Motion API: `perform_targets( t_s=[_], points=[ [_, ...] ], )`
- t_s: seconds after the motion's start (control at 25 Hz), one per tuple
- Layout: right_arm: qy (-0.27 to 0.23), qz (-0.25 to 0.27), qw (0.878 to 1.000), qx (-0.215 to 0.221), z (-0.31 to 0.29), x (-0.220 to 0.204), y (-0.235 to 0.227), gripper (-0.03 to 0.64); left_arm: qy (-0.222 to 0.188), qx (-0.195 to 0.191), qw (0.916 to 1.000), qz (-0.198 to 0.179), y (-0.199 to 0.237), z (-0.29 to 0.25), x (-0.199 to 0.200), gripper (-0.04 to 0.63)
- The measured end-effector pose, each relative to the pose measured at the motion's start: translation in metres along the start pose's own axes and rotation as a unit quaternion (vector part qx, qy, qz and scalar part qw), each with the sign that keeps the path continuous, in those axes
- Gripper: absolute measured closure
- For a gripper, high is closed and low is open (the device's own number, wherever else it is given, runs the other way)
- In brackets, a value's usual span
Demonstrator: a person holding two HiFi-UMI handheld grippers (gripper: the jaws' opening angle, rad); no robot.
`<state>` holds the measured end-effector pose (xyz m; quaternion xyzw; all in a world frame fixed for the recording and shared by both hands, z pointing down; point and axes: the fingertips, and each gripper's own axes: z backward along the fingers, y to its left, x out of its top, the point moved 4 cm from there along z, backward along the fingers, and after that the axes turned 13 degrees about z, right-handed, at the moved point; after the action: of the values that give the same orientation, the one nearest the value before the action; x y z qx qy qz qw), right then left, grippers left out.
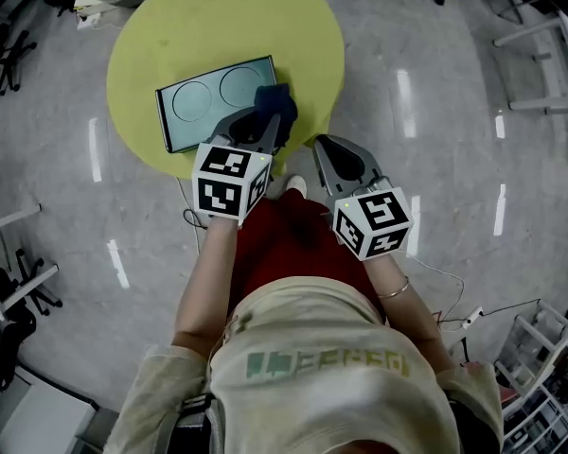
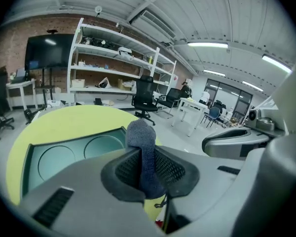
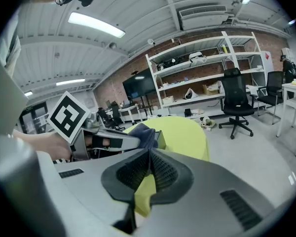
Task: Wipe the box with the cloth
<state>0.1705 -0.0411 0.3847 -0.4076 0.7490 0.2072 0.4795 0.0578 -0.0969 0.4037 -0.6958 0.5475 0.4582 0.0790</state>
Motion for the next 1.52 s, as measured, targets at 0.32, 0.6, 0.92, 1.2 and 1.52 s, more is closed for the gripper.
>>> perform_targets(
  t_s=[0.32, 0.6, 0.92, 1.2, 1.52],
  points=[
    [0.025, 0.007, 0.999, 0.022, -0.042, 0.000, 0.040, 0.578, 0.010, 0.021, 0.9995, 0.021, 0.065, 0.021, -0.015, 0.534],
    [0.026, 0.025, 0.998, 0.043, -0.078, 0.016, 0.098, 0.578, 0.013, 0.053, 0.9985, 0.009, 0.122, 0.070, -0.022, 0.534],
    [0.024, 0.034, 0.998, 0.042, -0.097, 0.022, 0.148, 0.578, 0.004, 0.076, 0.9970, 0.016, 0.171, 0.120, -0.035, 0.534],
    [0.024, 0.045, 0.998, 0.042, -0.083, 0.020, 0.149, 0.578, -0.002, 0.108, 0.9941, 0.012, 0.177, 0.142, -0.039, 0.534],
    [0.006, 0.038, 0.999, 0.022, -0.036, 0.004, 0.123, 0.578, -0.017, 0.168, 0.9841, -0.056, 0.130, 0.166, -0.050, 0.534]
  ],
)
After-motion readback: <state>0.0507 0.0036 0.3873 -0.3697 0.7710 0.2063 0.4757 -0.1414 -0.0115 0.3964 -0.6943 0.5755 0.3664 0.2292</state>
